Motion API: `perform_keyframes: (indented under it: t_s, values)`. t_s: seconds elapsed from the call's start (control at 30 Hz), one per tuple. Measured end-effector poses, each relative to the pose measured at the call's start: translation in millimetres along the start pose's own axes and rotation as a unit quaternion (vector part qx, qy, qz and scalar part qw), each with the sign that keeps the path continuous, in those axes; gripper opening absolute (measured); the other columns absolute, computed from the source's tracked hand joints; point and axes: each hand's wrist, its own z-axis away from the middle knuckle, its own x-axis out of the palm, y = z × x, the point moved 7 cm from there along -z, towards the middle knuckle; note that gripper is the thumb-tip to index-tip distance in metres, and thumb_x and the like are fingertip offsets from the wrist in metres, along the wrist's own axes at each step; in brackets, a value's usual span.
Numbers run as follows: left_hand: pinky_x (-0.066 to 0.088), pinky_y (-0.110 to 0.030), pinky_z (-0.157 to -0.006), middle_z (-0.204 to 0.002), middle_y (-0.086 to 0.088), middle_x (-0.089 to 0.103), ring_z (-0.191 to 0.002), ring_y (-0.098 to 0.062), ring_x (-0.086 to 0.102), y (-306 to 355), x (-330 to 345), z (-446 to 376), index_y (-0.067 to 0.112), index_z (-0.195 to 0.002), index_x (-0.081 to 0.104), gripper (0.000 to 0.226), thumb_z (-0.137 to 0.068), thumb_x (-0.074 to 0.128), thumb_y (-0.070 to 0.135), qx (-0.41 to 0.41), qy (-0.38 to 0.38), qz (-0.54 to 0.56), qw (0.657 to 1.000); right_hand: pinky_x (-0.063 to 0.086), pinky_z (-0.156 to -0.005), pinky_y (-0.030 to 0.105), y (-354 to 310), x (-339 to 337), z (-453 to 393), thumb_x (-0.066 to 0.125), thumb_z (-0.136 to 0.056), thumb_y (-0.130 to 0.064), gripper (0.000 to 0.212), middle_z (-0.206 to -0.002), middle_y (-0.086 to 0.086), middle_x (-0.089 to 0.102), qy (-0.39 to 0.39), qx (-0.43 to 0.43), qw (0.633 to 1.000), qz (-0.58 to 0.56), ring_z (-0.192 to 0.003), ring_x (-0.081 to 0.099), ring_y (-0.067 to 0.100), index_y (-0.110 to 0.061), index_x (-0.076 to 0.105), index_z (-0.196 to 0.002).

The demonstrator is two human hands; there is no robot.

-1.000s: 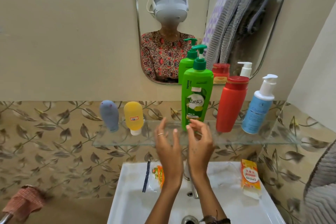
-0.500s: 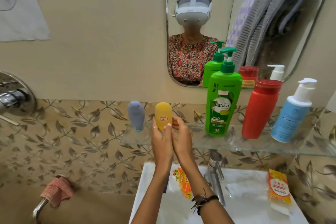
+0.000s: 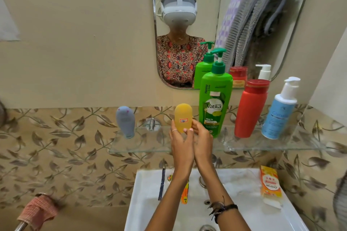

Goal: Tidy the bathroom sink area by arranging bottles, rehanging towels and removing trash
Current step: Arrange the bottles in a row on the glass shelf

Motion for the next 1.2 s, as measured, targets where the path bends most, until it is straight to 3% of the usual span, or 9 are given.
perform_keyframes:
  t_s: [0.13, 0.23, 0.37, 0.47, 0.6, 0.7, 0.8, 1.03, 1.2]
  values:
    - [0.034, -0.030, -0.107, -0.154, -0.003, 0.027, -0.137, -0.017, 0.033, -6, -12, 3, 0.023, -0.147, 0.018, 0.062, -0.093, 0.049, 0.021, 0.006, 0.015, 0.020, 1.000, 0.045, -0.073, 0.008, 0, -8, 18, 0.063, -0.085, -0.010, 0.034, -0.110, 0.005, 0.063, 0.075, 0.021, 0.996, -0.037, -0.094, 0.061, 0.010, -0.011, 0.055, -0.118]
    - [0.031, -0.022, -0.103, -0.151, 0.002, 0.031, -0.133, -0.007, 0.034, -12, -43, 10, 0.025, -0.143, 0.026, 0.056, -0.093, 0.050, 0.017, 0.031, 0.095, 0.068, 0.993, 0.042, -0.064, 0.009, -12, -5, 42, 0.065, -0.084, -0.014, 0.020, -0.094, 0.000, 0.054, 0.148, -0.030, 0.988, -0.037, -0.079, 0.055, -0.001, -0.018, 0.053, -0.100]
    - [0.029, -0.033, -0.111, -0.150, 0.000, 0.027, -0.138, -0.016, 0.028, -19, -97, 12, 0.022, -0.141, 0.028, 0.057, -0.090, 0.051, 0.013, 0.043, 0.248, 0.058, 0.966, 0.044, -0.070, 0.006, -29, 37, 42, 0.062, -0.087, -0.013, 0.018, -0.093, 0.002, 0.060, 0.036, -0.057, 0.996, -0.054, -0.081, 0.057, 0.000, -0.019, 0.056, -0.103]
    - [0.024, -0.031, -0.109, -0.155, -0.005, 0.016, -0.142, -0.021, 0.019, -14, -124, -5, 0.017, -0.146, 0.018, 0.066, -0.089, 0.050, 0.009, 0.035, 0.277, 0.026, 0.960, 0.040, -0.072, -0.003, -41, 73, 32, 0.061, -0.086, -0.008, 0.032, -0.110, 0.006, 0.062, -0.048, -0.034, 0.995, -0.080, -0.092, 0.059, 0.007, -0.011, 0.056, -0.117]
    - [0.024, -0.027, -0.110, -0.155, -0.005, 0.022, -0.142, -0.020, 0.025, -17, -139, -32, 0.017, -0.147, 0.018, 0.062, -0.091, 0.043, 0.011, -0.008, 0.224, 0.038, 0.974, 0.040, -0.083, 0.008, -48, 113, 23, 0.058, -0.088, -0.008, 0.043, -0.129, 0.012, 0.058, -0.150, -0.008, 0.986, -0.068, -0.114, 0.057, 0.018, -0.004, 0.048, -0.130]
    - [0.038, -0.045, -0.108, -0.148, -0.005, 0.040, -0.133, -0.023, 0.041, -17, -136, -39, 0.019, -0.144, 0.029, 0.057, -0.090, 0.043, 0.011, -0.024, 0.172, 0.039, 0.984, 0.044, -0.086, 0.015, -52, 128, 23, 0.055, -0.090, -0.008, 0.036, -0.123, 0.013, 0.063, -0.193, 0.001, 0.978, -0.074, -0.113, 0.059, 0.021, -0.004, 0.053, -0.126]
    - [0.042, -0.047, -0.104, -0.141, -0.006, 0.048, -0.126, -0.023, 0.049, -16, -127, -33, 0.022, -0.141, 0.034, 0.055, -0.089, 0.045, 0.012, -0.034, 0.158, 0.046, 0.986, 0.045, -0.070, 0.000, -49, 121, 25, 0.054, -0.087, -0.005, 0.029, -0.108, 0.008, 0.069, -0.167, -0.002, 0.982, -0.093, -0.094, 0.064, 0.011, -0.008, 0.060, -0.115]
    - [0.041, -0.044, -0.107, -0.142, -0.004, 0.047, -0.128, -0.020, 0.047, -12, -78, -9, 0.022, -0.142, 0.033, 0.053, -0.091, 0.044, 0.013, -0.021, 0.084, 0.075, 0.993, 0.044, -0.064, 0.000, -25, 67, 26, 0.056, -0.087, -0.006, 0.024, -0.096, -0.001, 0.071, -0.019, -0.005, 0.999, -0.045, -0.082, 0.063, 0.005, -0.014, 0.065, -0.107]
    - [0.039, -0.045, -0.108, -0.145, -0.006, 0.043, -0.131, -0.021, 0.044, -9, -57, -12, 0.020, -0.143, 0.029, 0.057, -0.090, 0.045, 0.010, -0.013, 0.049, 0.068, 0.996, 0.043, -0.064, 0.001, -21, 47, 21, 0.056, -0.087, -0.008, 0.023, -0.098, 0.001, 0.073, 0.013, -0.009, 1.000, 0.002, -0.080, 0.061, 0.003, -0.013, 0.068, -0.107]
